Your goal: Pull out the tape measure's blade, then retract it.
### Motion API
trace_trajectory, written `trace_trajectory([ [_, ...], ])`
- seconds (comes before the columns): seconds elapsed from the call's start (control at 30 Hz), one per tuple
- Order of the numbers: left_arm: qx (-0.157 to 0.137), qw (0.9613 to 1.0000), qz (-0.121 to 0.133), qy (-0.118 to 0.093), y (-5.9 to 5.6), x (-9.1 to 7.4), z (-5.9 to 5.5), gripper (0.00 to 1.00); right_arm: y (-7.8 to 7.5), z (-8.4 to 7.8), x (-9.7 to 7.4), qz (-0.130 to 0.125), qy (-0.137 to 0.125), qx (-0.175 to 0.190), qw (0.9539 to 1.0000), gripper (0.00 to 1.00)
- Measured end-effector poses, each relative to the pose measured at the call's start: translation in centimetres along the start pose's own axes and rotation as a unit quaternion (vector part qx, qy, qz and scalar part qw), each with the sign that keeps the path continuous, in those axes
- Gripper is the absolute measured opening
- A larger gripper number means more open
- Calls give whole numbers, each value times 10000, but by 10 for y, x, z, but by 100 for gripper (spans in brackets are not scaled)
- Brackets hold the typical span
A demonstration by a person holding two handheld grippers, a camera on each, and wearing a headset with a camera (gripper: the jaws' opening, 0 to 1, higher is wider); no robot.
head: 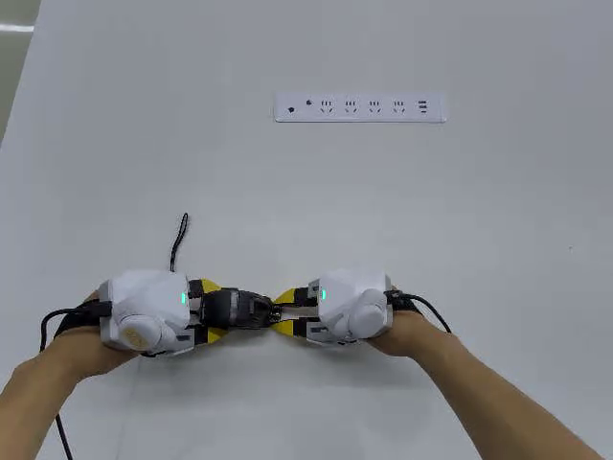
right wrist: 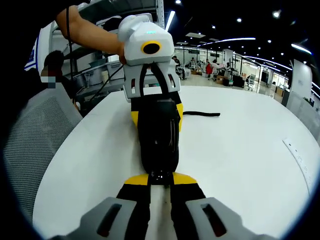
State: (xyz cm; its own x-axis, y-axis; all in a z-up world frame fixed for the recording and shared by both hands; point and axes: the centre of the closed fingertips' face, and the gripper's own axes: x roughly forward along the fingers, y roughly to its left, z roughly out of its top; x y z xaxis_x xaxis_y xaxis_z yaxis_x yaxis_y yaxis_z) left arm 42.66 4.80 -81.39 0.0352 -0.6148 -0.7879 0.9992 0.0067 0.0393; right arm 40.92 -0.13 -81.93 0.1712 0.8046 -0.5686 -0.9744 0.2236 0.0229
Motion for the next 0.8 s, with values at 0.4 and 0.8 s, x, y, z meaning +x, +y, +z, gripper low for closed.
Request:
trace_trajectory([
  [0.4,-49,10000,15,-5,1,0,0,29,0,-1,0,2,98,14,10000,11],
  [0.8,-54,10000,24,10,1,1,-1,29,-1,-2,-1,9,130,13,9999,11],
])
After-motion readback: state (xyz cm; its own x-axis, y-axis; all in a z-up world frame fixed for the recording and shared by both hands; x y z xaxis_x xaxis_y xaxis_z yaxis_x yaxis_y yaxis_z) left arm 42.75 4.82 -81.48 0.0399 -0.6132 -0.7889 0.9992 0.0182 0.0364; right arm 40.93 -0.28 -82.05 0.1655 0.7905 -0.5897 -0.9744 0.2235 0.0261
